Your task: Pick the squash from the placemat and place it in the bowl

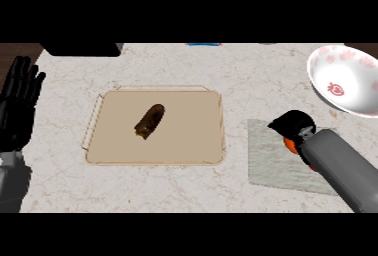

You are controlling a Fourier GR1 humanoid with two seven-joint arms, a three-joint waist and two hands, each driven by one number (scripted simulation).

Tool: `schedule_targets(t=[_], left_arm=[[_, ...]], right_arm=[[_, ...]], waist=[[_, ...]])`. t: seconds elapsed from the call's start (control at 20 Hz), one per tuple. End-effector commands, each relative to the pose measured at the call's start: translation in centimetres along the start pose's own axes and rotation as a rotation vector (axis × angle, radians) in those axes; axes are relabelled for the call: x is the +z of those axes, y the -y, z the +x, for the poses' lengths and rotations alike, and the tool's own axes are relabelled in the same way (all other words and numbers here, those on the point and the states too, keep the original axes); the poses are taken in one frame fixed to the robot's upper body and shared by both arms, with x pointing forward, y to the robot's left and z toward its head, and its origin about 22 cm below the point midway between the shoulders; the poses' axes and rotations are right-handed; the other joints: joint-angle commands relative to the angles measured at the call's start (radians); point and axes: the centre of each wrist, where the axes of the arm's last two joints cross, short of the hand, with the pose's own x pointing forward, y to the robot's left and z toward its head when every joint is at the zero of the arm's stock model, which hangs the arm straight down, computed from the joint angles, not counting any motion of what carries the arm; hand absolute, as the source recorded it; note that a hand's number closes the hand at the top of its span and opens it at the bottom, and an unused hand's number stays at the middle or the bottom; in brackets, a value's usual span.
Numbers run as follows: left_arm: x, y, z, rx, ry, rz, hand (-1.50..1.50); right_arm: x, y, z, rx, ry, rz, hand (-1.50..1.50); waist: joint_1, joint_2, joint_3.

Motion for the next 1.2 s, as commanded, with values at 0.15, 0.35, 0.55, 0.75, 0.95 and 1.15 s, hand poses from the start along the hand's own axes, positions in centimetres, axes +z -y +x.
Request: schedule_targets(t=[0.15, 0.35, 0.55, 0.75, 0.95, 1.15], left_arm=[[1.4, -0.7, -0.2, -0.005, -0.01, 0.005, 0.0], [-1.5, 0.1, 0.4, -0.014, -0.009, 0.028, 0.0], [-0.3, -0.1, 0.8, 0.002, 0.008, 0.029, 0.0], [0.3, -0.9, 0.3, -0.007, -0.005, 0.059, 0.0], [0.3, -0.8, 0.5, 0.01, 0.01, 0.057, 0.0], [0.2, -0.7, 0.6, 0.016, 0.019, 0.047, 0.0]], right_arm=[[-0.6, -2.0, -0.4, 0.02, 0.07, -0.108, 1.5], [-0.3, 0.2, -1.5, 0.046, 0.083, -0.12, 1.5], [4.4, -3.8, -14.2, -0.106, 0.018, -0.287, 1.5], [8.5, -5.4, -20.2, -0.295, -0.035, -0.432, 1.5], [12.1, -7.6, -24.5, -0.39, -0.035, -0.565, 1.5], [15.8, -9.3, -27.8, -0.443, -0.073, -0.724, 1.5]], waist=[[-0.003, 0.002, 0.002], [-0.007, 0.004, 0.001], [-0.012, 0.017, 0.007], [-0.061, 0.03, 0.03], [-0.045, 0.045, 0.03], [-0.033, 0.049, 0.031]])
